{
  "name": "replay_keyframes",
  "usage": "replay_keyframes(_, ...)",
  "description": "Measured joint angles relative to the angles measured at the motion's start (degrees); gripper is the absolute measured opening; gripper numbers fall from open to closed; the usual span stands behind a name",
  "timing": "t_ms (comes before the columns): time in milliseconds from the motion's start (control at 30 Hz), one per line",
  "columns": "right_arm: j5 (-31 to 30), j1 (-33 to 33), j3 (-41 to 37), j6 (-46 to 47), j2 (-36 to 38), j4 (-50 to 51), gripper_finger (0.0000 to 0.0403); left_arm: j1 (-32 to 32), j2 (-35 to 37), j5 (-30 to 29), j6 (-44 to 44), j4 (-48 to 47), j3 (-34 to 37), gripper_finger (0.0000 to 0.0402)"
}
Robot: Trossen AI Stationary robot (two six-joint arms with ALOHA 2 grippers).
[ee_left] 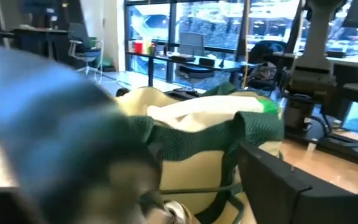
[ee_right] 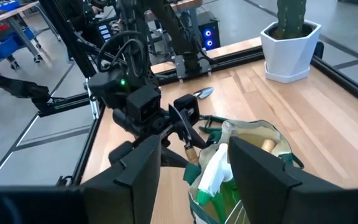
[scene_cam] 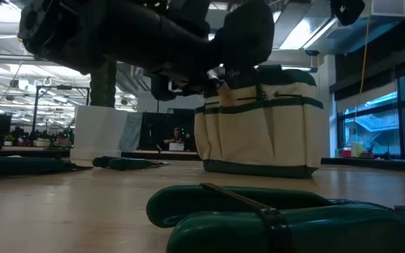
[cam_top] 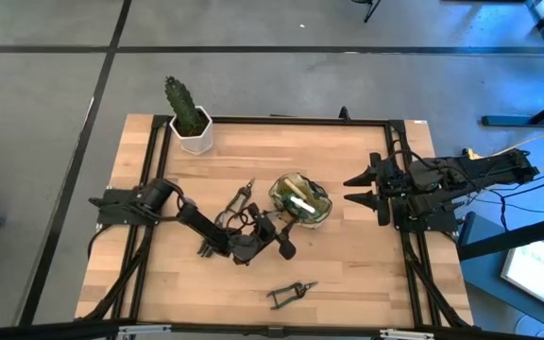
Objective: Pick & Place Garden tools in Gardening bag
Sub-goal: Put the top trowel into the gardening bag
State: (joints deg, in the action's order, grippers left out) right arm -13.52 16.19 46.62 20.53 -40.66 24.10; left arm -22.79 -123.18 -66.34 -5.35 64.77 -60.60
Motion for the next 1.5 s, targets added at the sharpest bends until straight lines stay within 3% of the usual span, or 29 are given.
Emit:
replay_keyframes(233, 0.02, 0.0, -0.01, 0.0, 0.15, -0.03, 0.0193, 0.89, 3.66, 3.35, 4.18, -0.22, 0.0, 0.0112)
replay_keyframes(367, 0.02, -0.01, -0.01, -0.41, 1.02, -0.55, 0.0193, 2.11, 6.24, 4.01, 4.16, -5.08, -0.05, 0.0073)
replay_keyframes(533, 0.02, -0.01, 0.0, -0.44, 2.16, -0.86, 0.0193, 4.9, 7.52, 12.88, -2.15, -12.66, -0.04, 0.0009)
replay_keyframes(867, 0.21, 0.03, -0.01, 0.02, 2.56, -0.29, 0.0193, 7.19, 7.52, 18.42, -4.79, -13.77, -0.04, 0.0001)
replay_keyframes(1200, 0.2, 0.02, -0.01, 0.29, 2.56, -0.31, 0.0193, 7.15, 7.64, 16.63, -3.48, -15.15, -0.53, 0.0001)
replay_keyframes(1500, 0.2, 0.04, 0.0, 1.11, 2.56, -0.7, 0.0193, 8.5, 10.64, 16.53, -1.74, -32.78, -7.16, 0.0001)
